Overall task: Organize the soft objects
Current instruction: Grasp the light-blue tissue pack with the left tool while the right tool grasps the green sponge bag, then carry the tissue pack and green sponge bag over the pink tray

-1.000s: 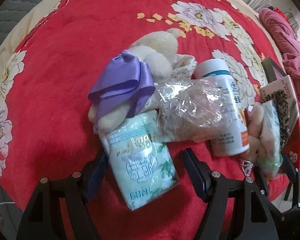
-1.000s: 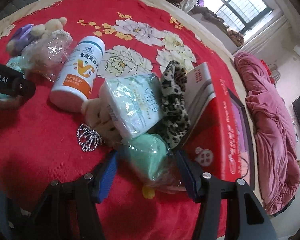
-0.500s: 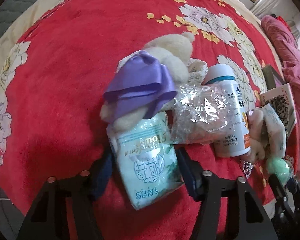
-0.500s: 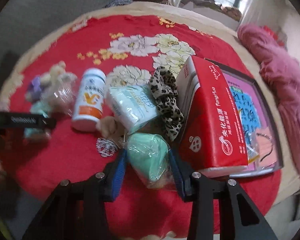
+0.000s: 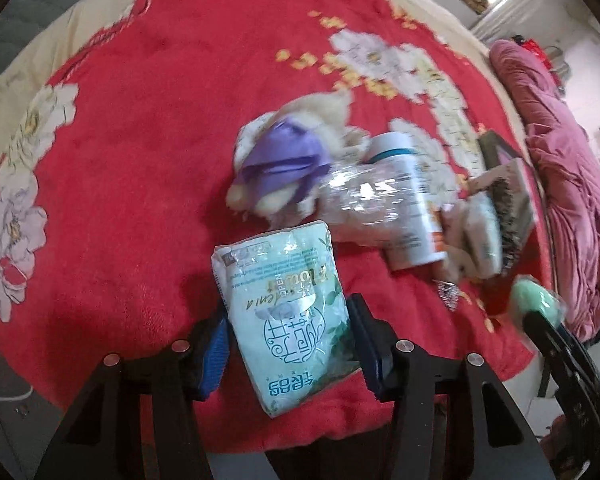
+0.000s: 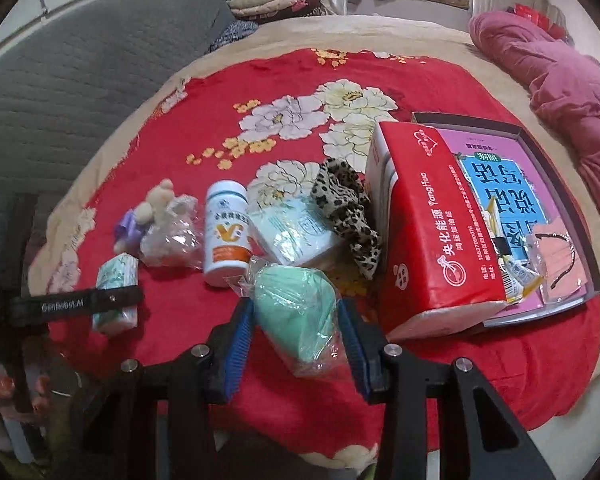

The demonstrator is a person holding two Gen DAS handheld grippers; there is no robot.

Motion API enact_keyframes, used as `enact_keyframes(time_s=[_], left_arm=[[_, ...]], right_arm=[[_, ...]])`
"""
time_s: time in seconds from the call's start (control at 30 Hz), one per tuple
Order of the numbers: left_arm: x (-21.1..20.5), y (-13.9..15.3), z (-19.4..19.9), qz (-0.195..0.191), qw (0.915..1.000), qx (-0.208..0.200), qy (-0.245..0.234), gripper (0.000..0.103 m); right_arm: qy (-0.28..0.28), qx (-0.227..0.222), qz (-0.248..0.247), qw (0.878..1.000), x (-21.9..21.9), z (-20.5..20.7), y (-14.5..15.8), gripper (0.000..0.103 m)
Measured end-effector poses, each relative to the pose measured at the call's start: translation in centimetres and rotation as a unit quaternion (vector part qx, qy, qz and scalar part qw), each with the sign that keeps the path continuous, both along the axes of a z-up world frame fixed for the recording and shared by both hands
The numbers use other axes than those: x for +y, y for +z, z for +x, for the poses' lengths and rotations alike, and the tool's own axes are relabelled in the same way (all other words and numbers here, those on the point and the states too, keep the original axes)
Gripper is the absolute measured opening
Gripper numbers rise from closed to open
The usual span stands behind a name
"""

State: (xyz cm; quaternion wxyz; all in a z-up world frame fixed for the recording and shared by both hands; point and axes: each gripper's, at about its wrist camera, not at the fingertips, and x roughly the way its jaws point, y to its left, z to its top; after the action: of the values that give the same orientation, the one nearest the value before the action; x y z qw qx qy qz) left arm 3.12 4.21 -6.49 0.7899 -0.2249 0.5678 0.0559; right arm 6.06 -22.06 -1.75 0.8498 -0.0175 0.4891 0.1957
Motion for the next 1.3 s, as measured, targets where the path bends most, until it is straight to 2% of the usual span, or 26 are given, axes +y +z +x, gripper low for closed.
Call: enact_keyframes(time_s=[0.37,0.73,1.07,1.3], left_arm=[[-4.0,5.2,-0.4,0.020,0.9972,-0.051,-0.051,0.057],[-9.6,9.3,0.1,0.042,0.9892,-0.089,-0.109,0.057],[-16.1,12.1,2.1,0.054,0.9760,-0.118,-0.175,0.057],[-21.6,12.7,4.7,0.048,0.9665,-0.124,-0.220,0.057]], right_arm=[[-0.024,-0.042,0.023,0.999,-1.2,-0.9,3.6,0.043],[-0.063,-0.073,0.038,0.995,-4.9,-1.1,6.3,0.043],[-0.134,-0.090,0.039,0.986,-11.0,-0.5,7.6,0.043],[-0.191,-0.095,0.058,0.975,-16.4,-0.1,7.6,0.043]])
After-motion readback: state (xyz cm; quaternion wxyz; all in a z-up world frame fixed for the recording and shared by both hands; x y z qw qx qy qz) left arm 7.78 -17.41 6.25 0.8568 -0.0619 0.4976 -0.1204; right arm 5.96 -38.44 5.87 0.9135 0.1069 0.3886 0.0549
